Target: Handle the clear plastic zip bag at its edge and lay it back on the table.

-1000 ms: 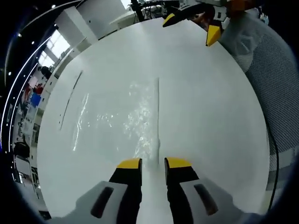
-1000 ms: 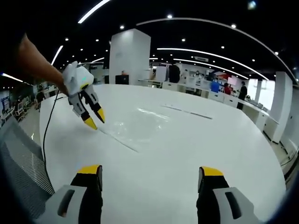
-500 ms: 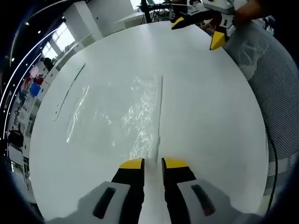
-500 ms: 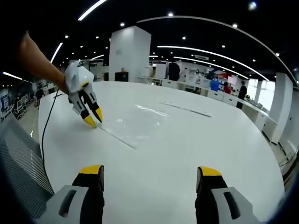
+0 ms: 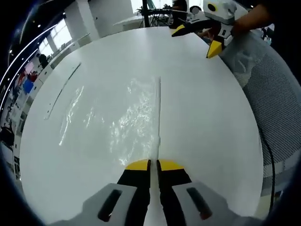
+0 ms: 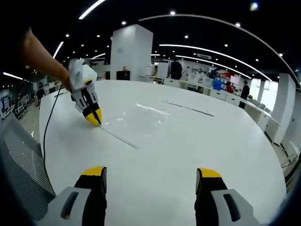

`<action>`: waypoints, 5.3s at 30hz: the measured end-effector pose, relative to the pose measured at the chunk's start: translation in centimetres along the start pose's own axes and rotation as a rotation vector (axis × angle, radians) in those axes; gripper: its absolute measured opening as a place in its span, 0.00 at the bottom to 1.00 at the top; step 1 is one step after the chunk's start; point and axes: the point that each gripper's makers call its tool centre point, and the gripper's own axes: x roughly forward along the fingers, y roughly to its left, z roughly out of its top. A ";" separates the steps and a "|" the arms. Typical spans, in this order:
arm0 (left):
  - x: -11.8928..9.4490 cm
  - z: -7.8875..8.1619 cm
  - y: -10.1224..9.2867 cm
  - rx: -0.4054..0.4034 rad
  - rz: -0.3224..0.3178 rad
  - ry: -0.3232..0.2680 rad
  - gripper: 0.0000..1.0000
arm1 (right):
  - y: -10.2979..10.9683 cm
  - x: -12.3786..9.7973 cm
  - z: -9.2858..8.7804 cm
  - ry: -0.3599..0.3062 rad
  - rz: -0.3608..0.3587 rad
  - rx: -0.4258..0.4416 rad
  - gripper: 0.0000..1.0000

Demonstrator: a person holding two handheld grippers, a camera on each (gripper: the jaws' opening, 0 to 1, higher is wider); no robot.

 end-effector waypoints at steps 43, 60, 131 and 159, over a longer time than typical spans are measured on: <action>-3.3 0.8 -2.6 0.021 0.147 0.051 0.00 | 2.5 -0.9 3.3 -0.067 0.057 -0.138 0.66; -5.0 2.9 -5.8 0.041 0.181 0.056 0.00 | 7.6 0.1 5.7 -0.053 0.196 -0.299 0.41; -5.8 9.0 -12.1 0.375 0.123 -0.046 0.00 | 15.2 -0.6 4.8 0.014 0.443 -0.632 0.01; -5.3 9.0 -11.9 0.385 0.100 -0.022 0.00 | 16.0 0.0 5.8 -0.006 0.449 -0.660 0.00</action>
